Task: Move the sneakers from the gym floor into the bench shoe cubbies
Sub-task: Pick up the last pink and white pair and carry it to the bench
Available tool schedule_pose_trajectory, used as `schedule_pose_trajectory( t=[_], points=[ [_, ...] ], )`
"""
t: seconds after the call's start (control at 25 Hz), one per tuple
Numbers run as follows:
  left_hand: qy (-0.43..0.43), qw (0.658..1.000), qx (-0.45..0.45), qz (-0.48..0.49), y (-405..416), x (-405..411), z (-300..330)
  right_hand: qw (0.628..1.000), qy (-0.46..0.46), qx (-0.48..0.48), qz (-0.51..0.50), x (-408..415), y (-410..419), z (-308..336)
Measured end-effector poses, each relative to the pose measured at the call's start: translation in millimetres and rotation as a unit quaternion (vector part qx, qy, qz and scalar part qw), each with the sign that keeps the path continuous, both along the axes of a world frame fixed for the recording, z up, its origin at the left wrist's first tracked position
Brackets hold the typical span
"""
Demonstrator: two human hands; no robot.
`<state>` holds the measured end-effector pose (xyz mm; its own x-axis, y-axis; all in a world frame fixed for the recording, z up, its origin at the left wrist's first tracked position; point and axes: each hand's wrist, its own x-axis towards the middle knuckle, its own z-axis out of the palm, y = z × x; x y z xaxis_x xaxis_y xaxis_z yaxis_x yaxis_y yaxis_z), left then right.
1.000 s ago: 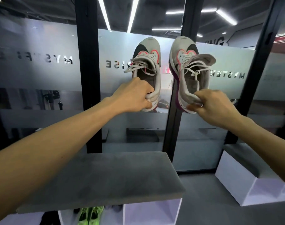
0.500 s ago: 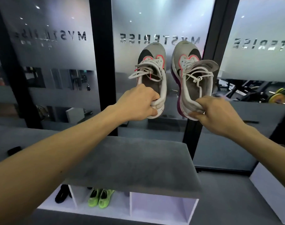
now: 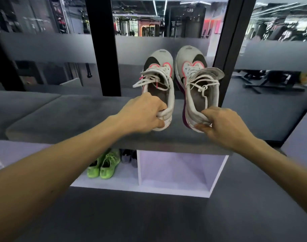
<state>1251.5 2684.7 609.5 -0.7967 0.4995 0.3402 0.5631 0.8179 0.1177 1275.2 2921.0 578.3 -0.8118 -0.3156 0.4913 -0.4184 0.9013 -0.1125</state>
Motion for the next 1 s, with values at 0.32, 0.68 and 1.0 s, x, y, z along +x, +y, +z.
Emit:
schedule_pose_trajectory(
  t=[0.32,0.68,1.0],
  points=[
    [0.010,1.000,0.000,-0.005,1.8,19.5,-206.1,1.000,-0.011,-0.001,-0.002,27.9,-1.6,-211.2],
    [-0.038,0.999,-0.028,0.000,-2.4,49.9,-325.7,0.998,-0.054,0.001,-0.019,56.9,-10.7,-334.8],
    [-0.090,0.995,-0.046,0.003,0.5,51.3,-413.8,0.993,-0.112,0.012,-0.014,64.8,-6.7,-417.0]
  ],
)
